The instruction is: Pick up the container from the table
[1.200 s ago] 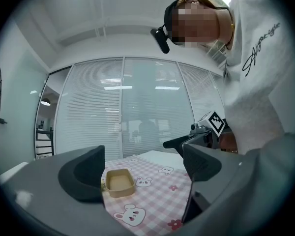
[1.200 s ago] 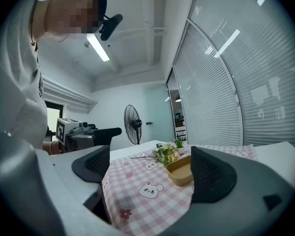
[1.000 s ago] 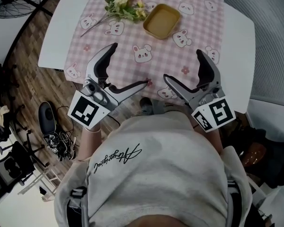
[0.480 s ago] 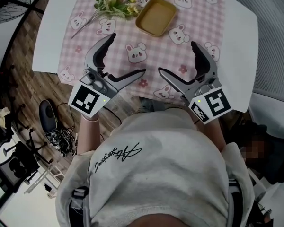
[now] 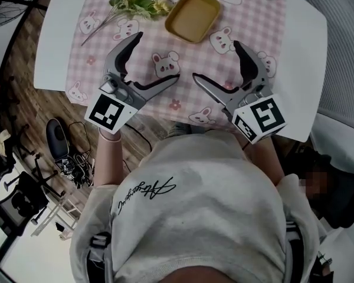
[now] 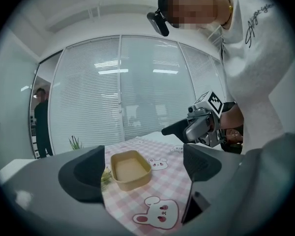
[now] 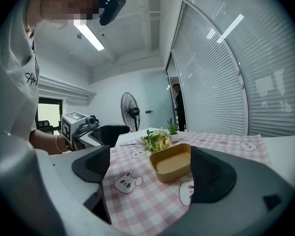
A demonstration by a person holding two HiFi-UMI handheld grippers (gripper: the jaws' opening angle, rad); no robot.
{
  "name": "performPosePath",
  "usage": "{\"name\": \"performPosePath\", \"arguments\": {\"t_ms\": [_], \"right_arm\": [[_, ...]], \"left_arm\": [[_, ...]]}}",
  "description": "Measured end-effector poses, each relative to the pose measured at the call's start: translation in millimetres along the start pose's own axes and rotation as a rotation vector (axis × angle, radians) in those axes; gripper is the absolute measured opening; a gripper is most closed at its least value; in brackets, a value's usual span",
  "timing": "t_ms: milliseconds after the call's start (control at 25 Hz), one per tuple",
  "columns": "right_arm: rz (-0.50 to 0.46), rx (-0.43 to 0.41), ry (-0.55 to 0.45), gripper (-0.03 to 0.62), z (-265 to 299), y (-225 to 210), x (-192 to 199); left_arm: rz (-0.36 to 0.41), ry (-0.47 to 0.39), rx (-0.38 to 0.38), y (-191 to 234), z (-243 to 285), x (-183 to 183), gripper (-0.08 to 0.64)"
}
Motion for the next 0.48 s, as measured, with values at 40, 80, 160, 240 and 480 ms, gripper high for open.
{"name": "performPosePath", "arguments": {"t_ms": [40, 80, 160, 240, 480], "right_arm": [[0.001, -0.001, 0.007, 0.497, 3, -2, 2], [0.000, -0.001, 0.014, 0.497, 5, -4, 3], [0.001, -0.002, 0.030, 0.497, 11, -8, 7], [0.004, -0.001, 0.049, 0.497, 17, -12, 12], [0.010, 0.010, 0.097, 0.497, 34, -25, 26]], "left_arm": [[-0.005, -0.001, 0.002, 2, 2, 1, 0.478], [-0.005, 0.003, 0.004, 3, 3, 3, 0.479], [-0.001, 0.013, 0.007, 6, 7, 7, 0.478], [-0.005, 0.021, 0.009, 10, 10, 12, 0.478], [-0.001, 0.050, 0.022, 24, 22, 27, 0.477]]}}
Point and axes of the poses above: the fingertips, and each gripper's own axes: z forward along the fingers, y to its left, x out of its underside, the point moved 8 cm from there along -z, backward along the fingers, and after that the axes turned 6 degrees about -y, right-handed, at the moved point
